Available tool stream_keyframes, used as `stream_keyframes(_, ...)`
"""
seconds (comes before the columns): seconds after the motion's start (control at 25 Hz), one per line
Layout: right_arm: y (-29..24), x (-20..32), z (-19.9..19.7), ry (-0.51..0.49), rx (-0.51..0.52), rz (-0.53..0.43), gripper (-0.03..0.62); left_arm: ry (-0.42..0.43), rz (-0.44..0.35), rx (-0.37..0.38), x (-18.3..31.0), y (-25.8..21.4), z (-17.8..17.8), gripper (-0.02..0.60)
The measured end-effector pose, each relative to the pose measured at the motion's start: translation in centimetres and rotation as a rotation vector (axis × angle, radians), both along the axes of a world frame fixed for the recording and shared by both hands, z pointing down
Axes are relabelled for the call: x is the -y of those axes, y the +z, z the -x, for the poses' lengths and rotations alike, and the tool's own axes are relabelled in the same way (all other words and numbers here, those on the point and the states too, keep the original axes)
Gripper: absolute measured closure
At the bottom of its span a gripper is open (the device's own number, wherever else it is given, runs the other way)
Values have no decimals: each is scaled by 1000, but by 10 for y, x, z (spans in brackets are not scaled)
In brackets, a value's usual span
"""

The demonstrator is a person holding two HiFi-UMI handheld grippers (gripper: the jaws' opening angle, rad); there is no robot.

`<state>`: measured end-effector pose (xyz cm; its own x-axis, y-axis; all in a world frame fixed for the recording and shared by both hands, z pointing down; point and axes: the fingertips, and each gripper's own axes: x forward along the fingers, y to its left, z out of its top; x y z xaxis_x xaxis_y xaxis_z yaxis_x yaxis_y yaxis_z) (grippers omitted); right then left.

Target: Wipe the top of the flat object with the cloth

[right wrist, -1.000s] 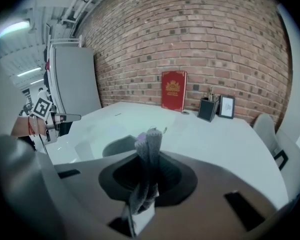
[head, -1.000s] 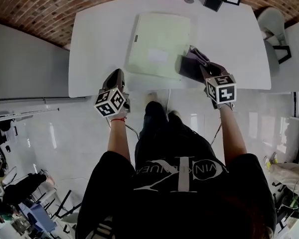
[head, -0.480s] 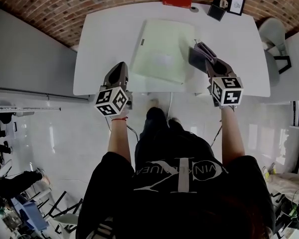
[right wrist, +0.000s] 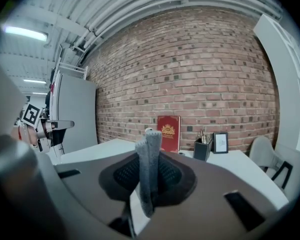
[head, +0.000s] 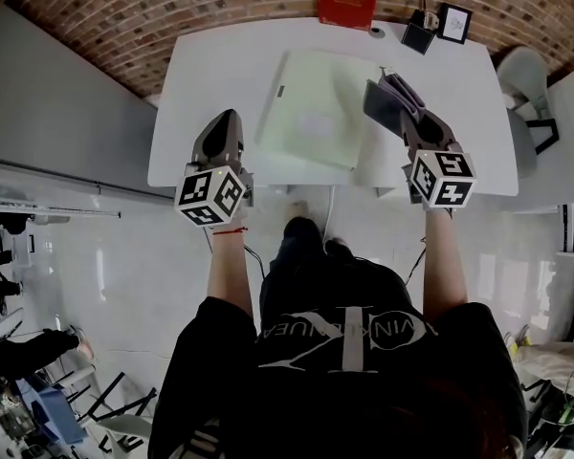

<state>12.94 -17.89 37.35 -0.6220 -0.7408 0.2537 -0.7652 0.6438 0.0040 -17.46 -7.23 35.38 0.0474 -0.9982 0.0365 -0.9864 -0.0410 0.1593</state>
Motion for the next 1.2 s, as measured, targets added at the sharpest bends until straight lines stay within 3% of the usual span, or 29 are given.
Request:
stream_keyframes(0.44, -50, 0, -8, 20, 74, -99, 536, -41, -46, 65, -14, -32, 14, 571)
stream_keyframes(1.2, -72, -1, -10, 8, 97, -175, 536, -50, -76, 47, -10, -41, 11, 571)
